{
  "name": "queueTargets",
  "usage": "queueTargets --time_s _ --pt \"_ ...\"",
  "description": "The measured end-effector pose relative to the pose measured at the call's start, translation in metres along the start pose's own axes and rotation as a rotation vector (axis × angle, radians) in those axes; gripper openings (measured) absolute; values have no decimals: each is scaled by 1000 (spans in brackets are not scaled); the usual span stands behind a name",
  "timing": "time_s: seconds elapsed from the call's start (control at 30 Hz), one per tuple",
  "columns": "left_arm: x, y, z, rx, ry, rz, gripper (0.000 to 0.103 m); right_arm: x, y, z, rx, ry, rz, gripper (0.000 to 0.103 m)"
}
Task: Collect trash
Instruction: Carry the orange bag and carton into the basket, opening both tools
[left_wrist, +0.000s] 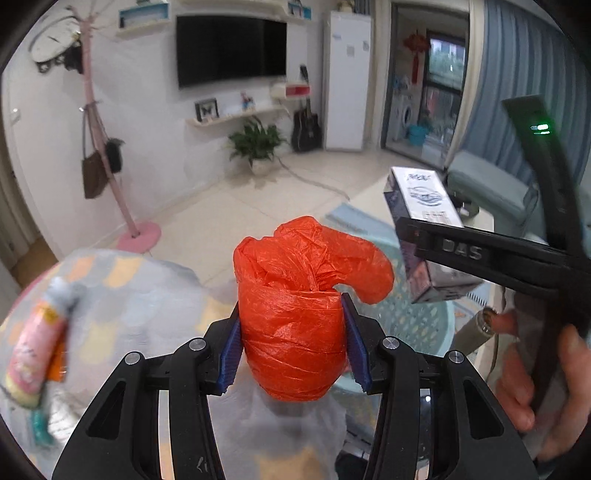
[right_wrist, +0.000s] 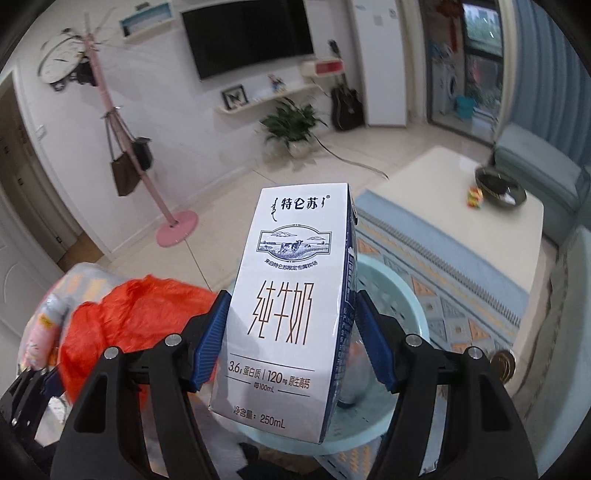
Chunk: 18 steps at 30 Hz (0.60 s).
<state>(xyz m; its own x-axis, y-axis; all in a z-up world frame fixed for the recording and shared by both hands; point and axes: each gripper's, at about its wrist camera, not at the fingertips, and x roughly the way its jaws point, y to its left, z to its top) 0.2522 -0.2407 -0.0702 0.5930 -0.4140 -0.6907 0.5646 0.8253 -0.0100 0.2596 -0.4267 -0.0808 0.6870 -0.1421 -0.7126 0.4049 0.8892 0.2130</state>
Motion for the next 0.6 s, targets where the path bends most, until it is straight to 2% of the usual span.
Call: queueTargets --time_s 0.13,0.27,0.47,0.6 --pt "37 -11 -2 30 87 -11 46 17 -20 -8 38 37 -17 64" --pt "55 -16 2 43 123 -19 48 30 -36 -14 67 73 -18 64" --pt "63 -17 7 32 128 -17 59 41 -40 -20 90 99 -6 64" --pt "51 -12 9 12 91 -22 70 38 -37 -19 82 91 -1 64"
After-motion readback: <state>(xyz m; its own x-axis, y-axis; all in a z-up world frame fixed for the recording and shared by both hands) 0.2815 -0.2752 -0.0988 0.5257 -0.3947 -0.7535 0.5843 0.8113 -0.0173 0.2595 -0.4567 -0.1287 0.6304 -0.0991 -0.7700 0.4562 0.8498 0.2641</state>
